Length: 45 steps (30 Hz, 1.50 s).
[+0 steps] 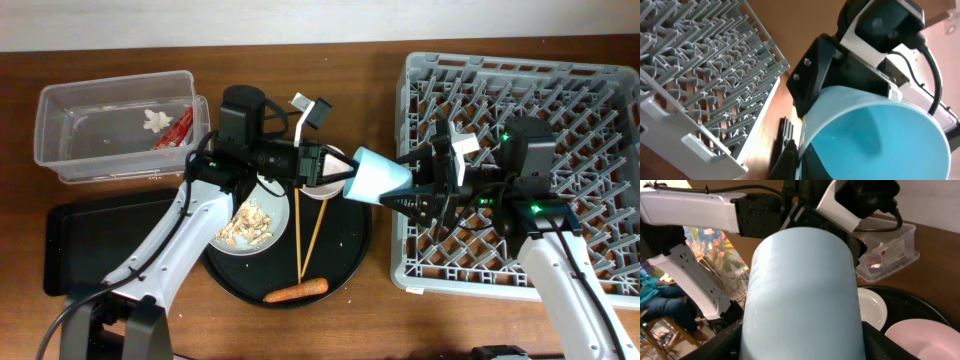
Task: Sort waste into correct bins and load items into the dishwasher rack
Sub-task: 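Hand the blue cup from the left gripper to the right gripper, then place the blue cup in the dish rack with the right gripper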
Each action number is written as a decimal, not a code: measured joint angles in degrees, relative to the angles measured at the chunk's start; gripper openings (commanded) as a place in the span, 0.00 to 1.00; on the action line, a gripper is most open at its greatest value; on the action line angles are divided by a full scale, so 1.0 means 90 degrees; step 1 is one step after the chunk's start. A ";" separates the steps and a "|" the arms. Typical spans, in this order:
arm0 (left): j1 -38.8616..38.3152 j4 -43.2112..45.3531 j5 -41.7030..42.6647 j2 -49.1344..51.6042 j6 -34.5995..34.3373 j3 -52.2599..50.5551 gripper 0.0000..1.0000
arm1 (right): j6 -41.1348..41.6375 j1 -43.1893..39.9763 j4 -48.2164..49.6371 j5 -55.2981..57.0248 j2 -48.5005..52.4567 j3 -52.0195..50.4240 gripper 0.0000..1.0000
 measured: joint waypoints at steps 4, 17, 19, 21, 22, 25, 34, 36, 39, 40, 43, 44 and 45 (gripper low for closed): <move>0.0002 0.0002 -0.0291 0.0000 -0.0063 0.0000 0.34 | 0.0005 0.0000 -0.0002 -0.0046 0.0005 0.0000 0.54; 0.0945 -0.2572 -0.2606 0.0000 0.1355 0.0044 0.57 | 0.0260 0.0000 -0.1073 0.1620 0.0007 0.0002 0.40; 0.1059 -0.3162 -0.3422 0.0000 0.1666 0.0051 0.60 | 0.0304 0.0000 -0.1452 0.2312 0.0007 0.0000 0.38; 0.1107 -0.3643 -0.4092 0.0000 0.1899 0.0046 0.62 | 0.0420 0.0000 -0.1668 0.2793 0.0005 0.0002 0.38; 0.1161 -0.3961 -0.4685 0.0000 0.2089 0.0044 0.64 | 0.0515 0.0000 -0.1936 0.3169 0.0007 0.0015 0.37; 0.1270 -0.4626 -0.6110 -0.0053 0.2290 0.0044 0.69 | 0.0617 -0.0126 -0.3133 0.4102 0.0029 0.0488 0.34; 0.1433 -0.4830 -0.7728 -0.0483 0.2385 0.0044 0.70 | 0.0741 -0.2171 -0.5304 0.6725 0.0051 0.2127 0.31; 0.1433 -0.4835 -0.7766 -0.0483 0.2385 0.0044 0.70 | 0.0845 -0.2861 -0.5430 0.7305 0.0053 0.2127 0.31; 0.1433 -0.4833 -0.7788 -0.0483 0.2385 0.0044 0.70 | 0.1132 -0.3939 -0.5586 0.7951 0.0141 0.2132 0.31; 0.1433 -0.4835 -0.7788 -0.0483 0.2385 0.0044 0.70 | 0.1197 -0.4248 -0.5627 0.8094 0.0253 0.2135 0.31; 0.1433 -0.4833 -0.7793 -0.0483 0.2385 0.0044 0.70 | 0.1251 -0.4809 -0.5736 0.8259 0.0680 0.2140 0.32; 0.1433 -0.4835 -0.7791 -0.0483 0.2385 0.0044 0.70 | 0.1256 -0.4896 -0.5746 0.8279 0.0816 0.2140 0.32; 0.1433 -0.4835 -0.7791 -0.0483 0.2387 0.0044 0.70 | 0.1268 -0.4957 -0.5746 0.8296 0.1025 0.2140 0.39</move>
